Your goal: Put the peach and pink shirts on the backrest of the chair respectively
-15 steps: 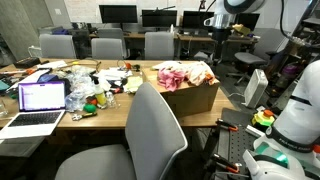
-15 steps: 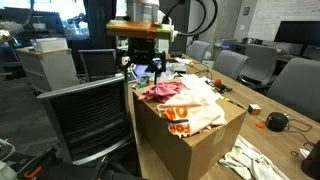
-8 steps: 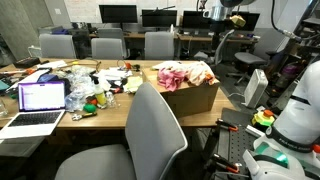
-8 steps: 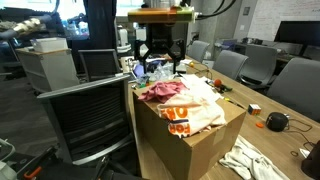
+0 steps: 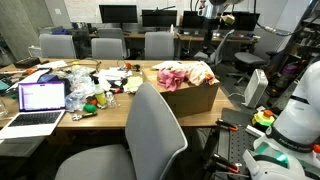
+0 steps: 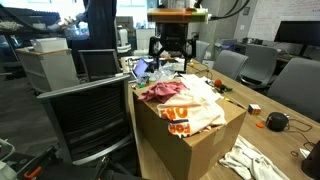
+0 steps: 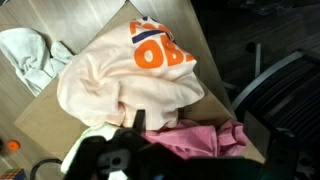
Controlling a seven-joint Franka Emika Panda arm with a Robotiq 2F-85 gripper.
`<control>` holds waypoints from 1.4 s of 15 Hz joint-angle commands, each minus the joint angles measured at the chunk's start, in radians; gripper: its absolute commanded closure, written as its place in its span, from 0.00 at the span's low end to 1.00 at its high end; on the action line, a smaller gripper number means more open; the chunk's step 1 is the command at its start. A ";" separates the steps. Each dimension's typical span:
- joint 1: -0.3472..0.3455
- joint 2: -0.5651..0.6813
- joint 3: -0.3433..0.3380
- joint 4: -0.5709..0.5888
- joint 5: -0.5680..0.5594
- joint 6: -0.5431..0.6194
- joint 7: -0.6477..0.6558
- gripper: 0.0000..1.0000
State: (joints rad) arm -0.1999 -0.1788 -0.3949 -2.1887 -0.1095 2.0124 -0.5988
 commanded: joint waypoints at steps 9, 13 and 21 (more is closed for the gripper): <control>-0.163 0.364 0.008 0.193 0.300 -0.031 -0.095 0.00; -0.201 0.451 0.043 0.230 0.315 -0.027 -0.070 0.00; -0.259 0.564 0.101 0.270 0.315 -0.030 -0.036 0.00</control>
State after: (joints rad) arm -0.4274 0.3369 -0.3186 -1.9662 0.1894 2.0091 -0.6557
